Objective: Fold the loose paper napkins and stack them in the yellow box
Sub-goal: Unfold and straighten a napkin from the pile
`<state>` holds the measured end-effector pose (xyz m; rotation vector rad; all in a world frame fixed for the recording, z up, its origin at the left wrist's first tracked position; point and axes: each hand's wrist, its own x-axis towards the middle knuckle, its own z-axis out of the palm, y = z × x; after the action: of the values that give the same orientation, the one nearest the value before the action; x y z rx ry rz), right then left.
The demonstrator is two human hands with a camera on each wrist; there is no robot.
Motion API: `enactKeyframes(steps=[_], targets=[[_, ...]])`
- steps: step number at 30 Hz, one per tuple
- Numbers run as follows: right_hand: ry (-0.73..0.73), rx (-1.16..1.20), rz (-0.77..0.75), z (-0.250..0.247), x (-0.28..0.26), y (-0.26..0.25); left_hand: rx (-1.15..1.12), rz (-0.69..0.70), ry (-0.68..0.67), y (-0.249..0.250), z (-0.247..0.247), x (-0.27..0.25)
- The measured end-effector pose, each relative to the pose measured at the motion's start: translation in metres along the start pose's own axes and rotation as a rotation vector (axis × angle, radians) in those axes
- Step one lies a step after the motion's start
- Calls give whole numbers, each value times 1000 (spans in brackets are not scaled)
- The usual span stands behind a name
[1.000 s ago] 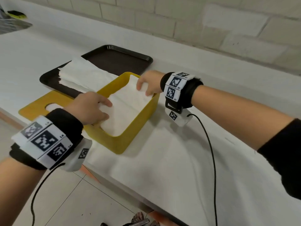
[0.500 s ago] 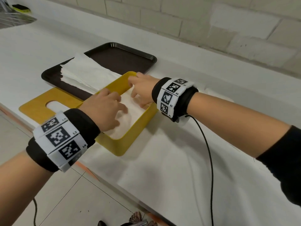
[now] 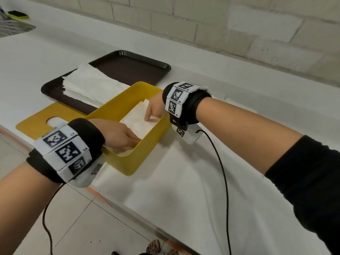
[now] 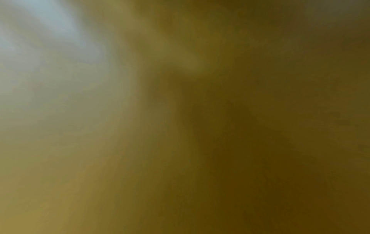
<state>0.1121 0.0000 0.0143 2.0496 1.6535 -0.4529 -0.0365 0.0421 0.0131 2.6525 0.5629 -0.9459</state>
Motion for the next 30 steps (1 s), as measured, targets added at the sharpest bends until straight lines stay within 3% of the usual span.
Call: enactKeyframes(steps=[4, 7, 10, 12, 17, 23, 30], targets=[[304, 287, 92, 6, -44, 16, -159, 47, 206, -10, -2, -19], [465, 444, 148, 25, -89, 35, -377, 128, 519, 4, -3, -43], [533, 578, 256, 55, -134, 54, -458, 283, 851, 35, 0, -60], [516, 660, 362, 79, -156, 64, -517, 381, 909, 62, 3, -57], [379, 723, 573, 138, -182, 82, -517, 434, 761, 126, 10, 1], [246, 738, 741, 172, -178, 106, -346, 272, 537, 164, -5, 81], [129, 660, 735, 179, -149, 132, -102, 121, 328, 185, -36, 143]])
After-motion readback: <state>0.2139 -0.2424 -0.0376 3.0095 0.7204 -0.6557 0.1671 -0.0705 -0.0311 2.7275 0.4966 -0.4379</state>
